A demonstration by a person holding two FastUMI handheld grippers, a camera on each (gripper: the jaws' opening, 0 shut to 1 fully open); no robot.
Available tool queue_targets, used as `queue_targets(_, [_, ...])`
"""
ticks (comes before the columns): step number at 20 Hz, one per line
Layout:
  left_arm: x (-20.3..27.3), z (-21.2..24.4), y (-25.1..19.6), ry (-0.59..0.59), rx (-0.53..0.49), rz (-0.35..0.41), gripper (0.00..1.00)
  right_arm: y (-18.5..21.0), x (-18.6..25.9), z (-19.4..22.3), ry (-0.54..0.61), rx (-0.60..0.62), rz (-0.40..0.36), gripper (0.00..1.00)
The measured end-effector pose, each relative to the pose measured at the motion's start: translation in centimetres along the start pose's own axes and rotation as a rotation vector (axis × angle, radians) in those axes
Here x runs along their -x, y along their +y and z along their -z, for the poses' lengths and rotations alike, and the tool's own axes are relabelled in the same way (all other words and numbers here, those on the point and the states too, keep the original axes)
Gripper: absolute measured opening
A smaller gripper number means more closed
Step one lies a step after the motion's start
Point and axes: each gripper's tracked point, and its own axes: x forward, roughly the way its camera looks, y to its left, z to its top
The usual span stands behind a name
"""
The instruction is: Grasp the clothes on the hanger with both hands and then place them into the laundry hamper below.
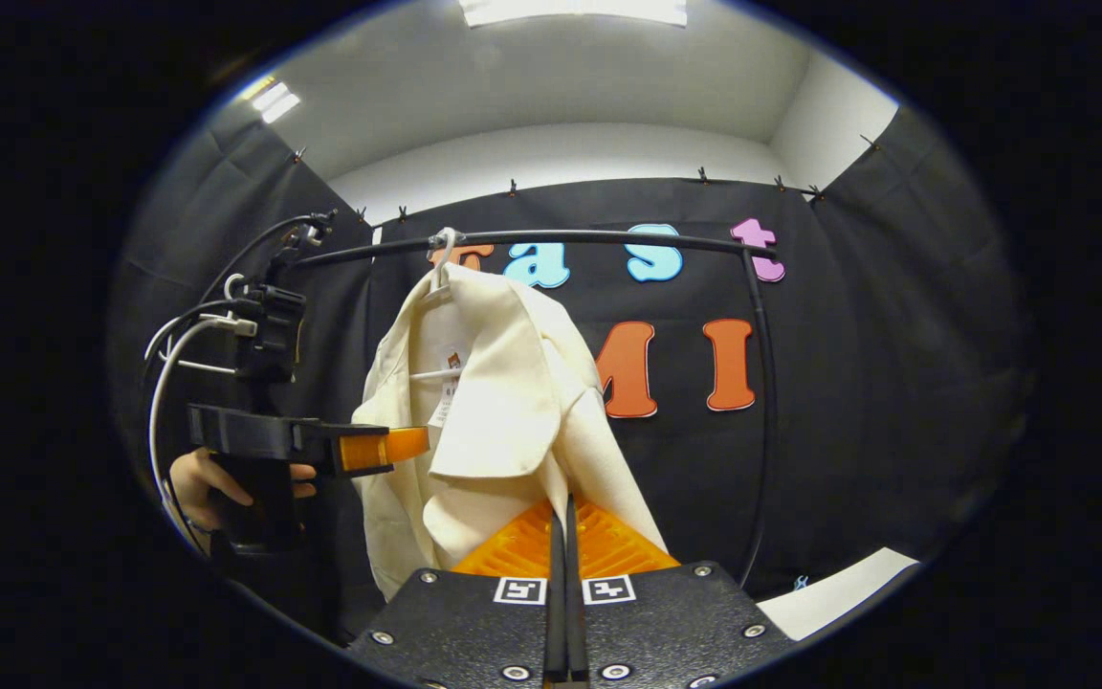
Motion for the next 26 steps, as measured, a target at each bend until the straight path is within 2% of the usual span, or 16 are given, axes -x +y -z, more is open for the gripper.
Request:
queue_targets(3, [-0.7,0.4,-0.5,0.001,0.015,0.030,0.98,-0.1,0.3,-0.6,-0.014,0.004,0.000,0.00])
queue_targets(5, [-1.0,0.6,0.0,0.015,0.016,0.009,0.96,-0.1,0.4,-0.7,-0.015,0.001,-0.002,0.00])
queue_targets(8, [-1.6,1.2,0.5,0.032,0.004,-0.001,0.70,0.0,0.5,-0.8,-0.012,-0.008,-0.004,0.00])
queue_targets(9, [-1.8,1.3,0.9,0.039,-0.002,-0.002,0.66,-0.1,0.6,-0.9,-0.011,-0.010,-0.003,0.00])
queue_targets(11, [-2.0,1.2,0.6,0.019,-0.034,0.044,0.51,-0.1,0.5,-0.9,-0.008,-0.009,0.001,0.00])
queue_targets(13, [-2.4,0.5,0.9,-0.023,-0.026,0.066,0.12,-0.2,0.4,-1.1,-0.005,-0.005,0.009,0.00])
queue_targets(17, [-1.4,0.5,2.8,-0.020,0.042,0.058,0.09,-0.2,0.4,-1.9,-0.004,-0.012,0.022,0.00])
queue_targets(22, [1.7,-3.4,8.2,-0.111,0.002,-0.073,0.09,-2.0,0.7,-6.4,-0.070,-0.006,0.084,0.00])
queue_targets(26, [3.8,-7.4,11.7,-0.169,0.017,-0.109,0.10,-4.9,0.1,-9.4,-0.115,-0.025,0.144,0.00])
